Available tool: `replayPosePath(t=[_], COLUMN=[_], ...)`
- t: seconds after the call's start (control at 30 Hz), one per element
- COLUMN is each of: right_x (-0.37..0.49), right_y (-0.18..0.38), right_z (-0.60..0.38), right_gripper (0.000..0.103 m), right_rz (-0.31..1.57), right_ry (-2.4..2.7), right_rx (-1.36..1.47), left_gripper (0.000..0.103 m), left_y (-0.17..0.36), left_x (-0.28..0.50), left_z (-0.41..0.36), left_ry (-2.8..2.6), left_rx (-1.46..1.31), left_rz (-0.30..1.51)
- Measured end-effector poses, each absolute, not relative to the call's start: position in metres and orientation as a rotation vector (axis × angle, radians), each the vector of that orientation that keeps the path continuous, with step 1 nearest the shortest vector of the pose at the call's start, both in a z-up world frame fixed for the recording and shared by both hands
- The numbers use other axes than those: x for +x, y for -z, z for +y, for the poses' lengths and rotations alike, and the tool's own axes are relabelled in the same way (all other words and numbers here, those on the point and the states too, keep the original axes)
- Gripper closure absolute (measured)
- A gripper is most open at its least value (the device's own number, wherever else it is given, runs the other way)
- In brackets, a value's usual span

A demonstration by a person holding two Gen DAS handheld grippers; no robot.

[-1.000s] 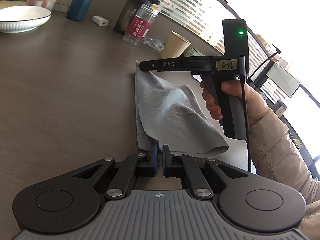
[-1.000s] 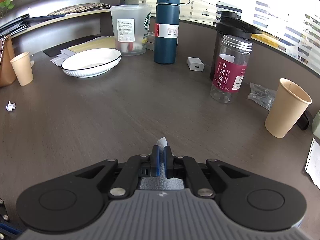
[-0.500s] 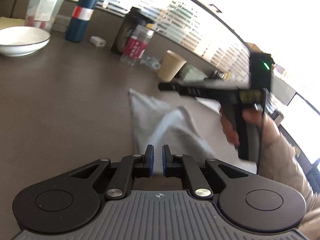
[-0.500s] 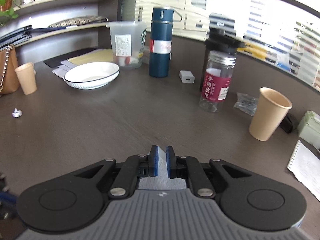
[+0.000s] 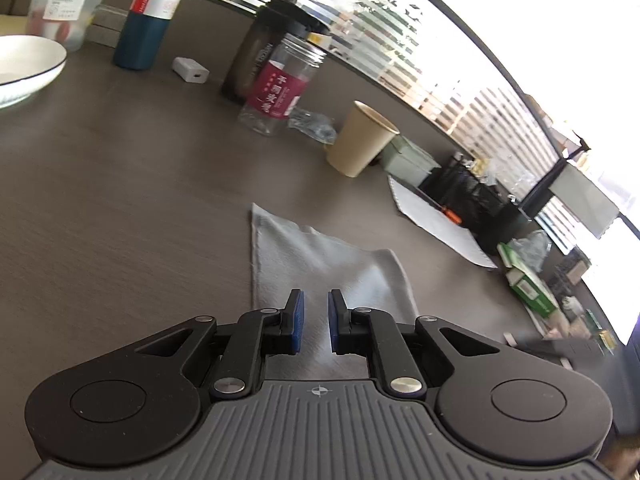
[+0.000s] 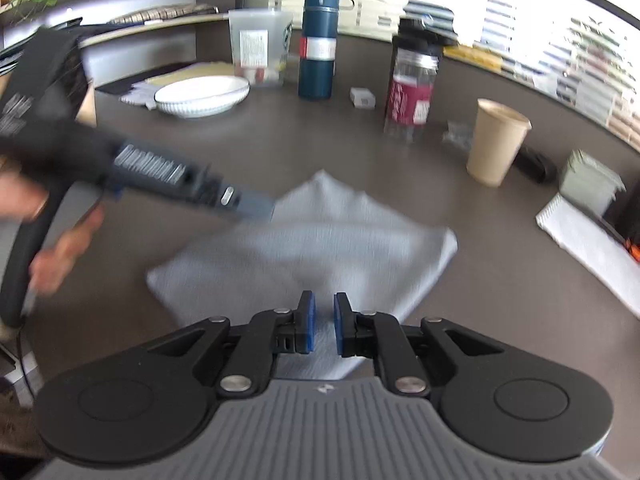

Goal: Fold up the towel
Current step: 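Lower the folded towel onto the desk and open both grippers, then withdraw both open grippers from the folded towel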

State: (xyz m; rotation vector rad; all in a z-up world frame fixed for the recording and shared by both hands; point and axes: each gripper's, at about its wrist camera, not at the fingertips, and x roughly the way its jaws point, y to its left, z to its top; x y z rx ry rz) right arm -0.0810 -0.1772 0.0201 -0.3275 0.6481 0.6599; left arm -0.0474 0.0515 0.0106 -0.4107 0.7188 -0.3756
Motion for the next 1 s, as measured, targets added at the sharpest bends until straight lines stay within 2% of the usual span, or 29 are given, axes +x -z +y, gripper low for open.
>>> replayPosePath(t=[0.33, 0.47, 0.63, 1.0], right_x=[-0.110, -0.105, -0.081, -0.119], right_y=[-0.018, -0.029, -0.021, -0.012], right_z=[-0.202, -0.205, -0.177, -0.189], right_gripper=[0.088, 0.088, 0.088, 0.088], right_rz=[0.654, 0.593, 0.571, 0.614], right_ry=[-0.619, -0.598, -0.596, -0.655], right_rx=[-0.348, -0.289, -0.243, -0.405], left_gripper=[0.085, 0.084, 0.083, 0.085], left_y=[-0.014, -0.027, -0.020, -0.007], left_x=[-0.044, -0.045, -0.025, -0.013], left_z=[0.051, 0.043, 0.025, 0.031], left_ry=[0.338, 0.407, 0.423, 0.416], left_rx=[-0.328, -0.325, -0.289, -0.298], left_rz=[0.706, 0.667, 0.718, 0.744])
